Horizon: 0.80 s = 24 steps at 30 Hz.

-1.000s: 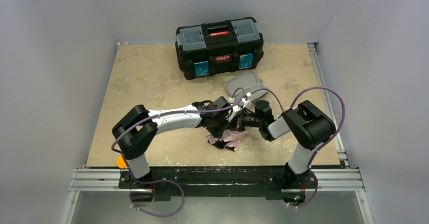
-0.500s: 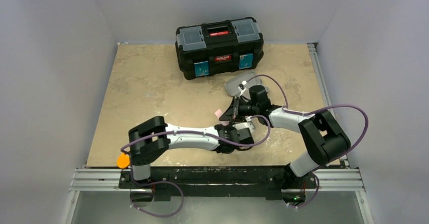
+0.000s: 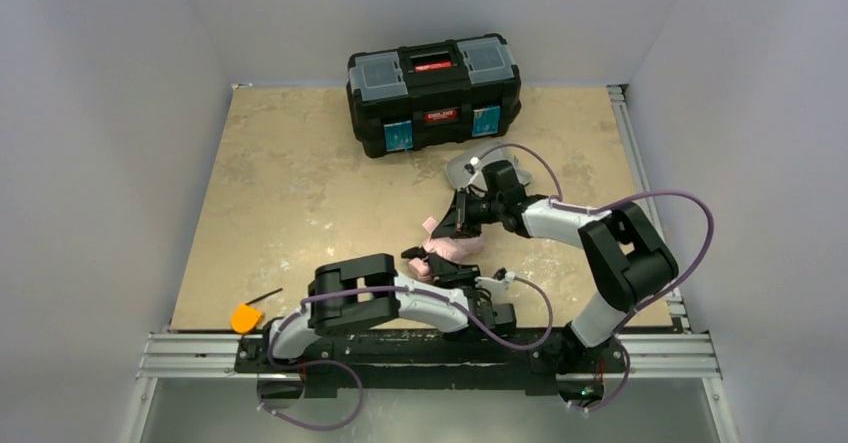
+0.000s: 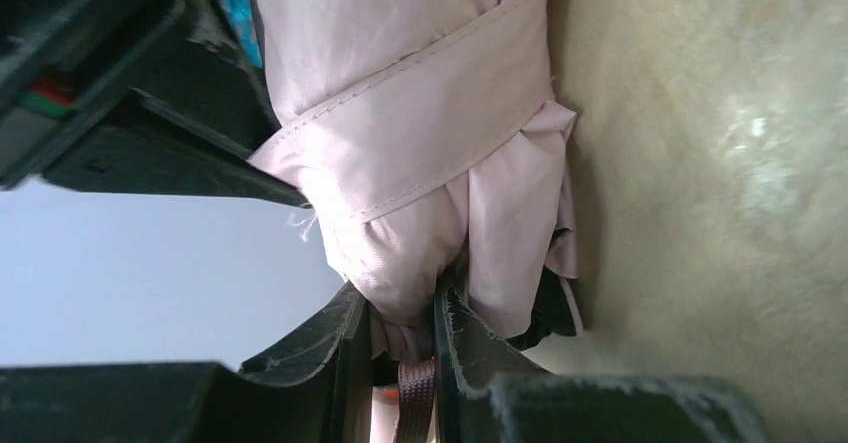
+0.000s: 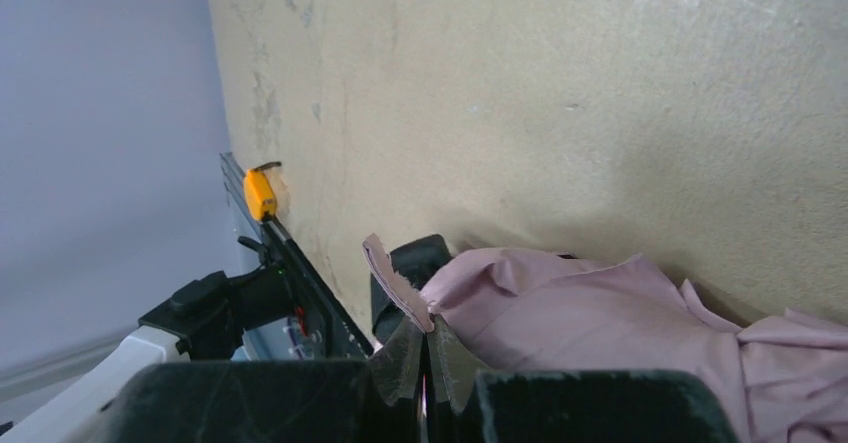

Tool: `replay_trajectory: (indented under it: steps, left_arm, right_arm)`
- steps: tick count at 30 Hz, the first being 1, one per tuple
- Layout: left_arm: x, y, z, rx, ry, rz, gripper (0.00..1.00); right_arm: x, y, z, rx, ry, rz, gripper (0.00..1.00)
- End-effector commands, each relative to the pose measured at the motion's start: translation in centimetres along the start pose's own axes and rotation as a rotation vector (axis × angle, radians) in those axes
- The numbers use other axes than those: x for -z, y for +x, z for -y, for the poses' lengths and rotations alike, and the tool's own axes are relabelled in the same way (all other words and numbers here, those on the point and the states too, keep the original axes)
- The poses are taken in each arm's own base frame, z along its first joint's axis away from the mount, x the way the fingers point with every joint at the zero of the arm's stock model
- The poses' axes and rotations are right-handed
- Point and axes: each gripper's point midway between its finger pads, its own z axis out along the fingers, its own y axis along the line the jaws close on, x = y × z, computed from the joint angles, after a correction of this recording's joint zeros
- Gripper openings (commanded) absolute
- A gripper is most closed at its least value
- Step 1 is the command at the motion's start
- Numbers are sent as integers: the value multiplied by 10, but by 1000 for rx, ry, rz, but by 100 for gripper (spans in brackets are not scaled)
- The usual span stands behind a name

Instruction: Put away the umbrella

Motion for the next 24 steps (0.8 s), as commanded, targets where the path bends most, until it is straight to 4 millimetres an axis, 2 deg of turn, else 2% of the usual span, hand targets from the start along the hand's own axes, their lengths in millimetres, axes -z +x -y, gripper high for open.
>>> replay_trajectory:
  steps: [1,4,7,8,10,12,14,15,16,18,21,24]
  left_arm:
    - [13,-19,14,-71,-75,48,0]
    - [11,-7,24,-115,-96,-1,0]
    - [10,6,43,-149,-34,-41,0]
    - [11,9,48,-151,-3,-51,6]
    - [14,12,50,-129,59,-57,20]
    - [21,11,45,-89,115,-49,39]
    - [30,7,36,-41,167,-27,63]
    - [33,5,29,-17,184,-15,81]
    - [37,3,21,13,204,-2,94]
    - [42,-1,4,82,242,14,99]
    - [41,-6,-18,222,369,18,100]
    - [36,-8,-26,372,542,28,100]
  right_arm:
    - [-15,-4,6,5,-32,13,0]
    - [-25,22,51,-47,37,-16,0]
    - [-26,52,84,-95,68,-41,0]
    - [-26,57,90,-101,73,-40,0]
    - [-24,67,99,-105,82,-38,0]
    - [-22,72,106,-100,91,-29,0]
    - [-20,74,111,-95,100,-21,0]
    - [-19,75,113,-92,108,-17,0]
    - [-18,76,115,-90,117,-14,0]
    - [-16,76,116,-82,119,-6,0]
    - [-15,76,115,-74,116,2,0]
    - [-14,74,112,-70,109,9,0]
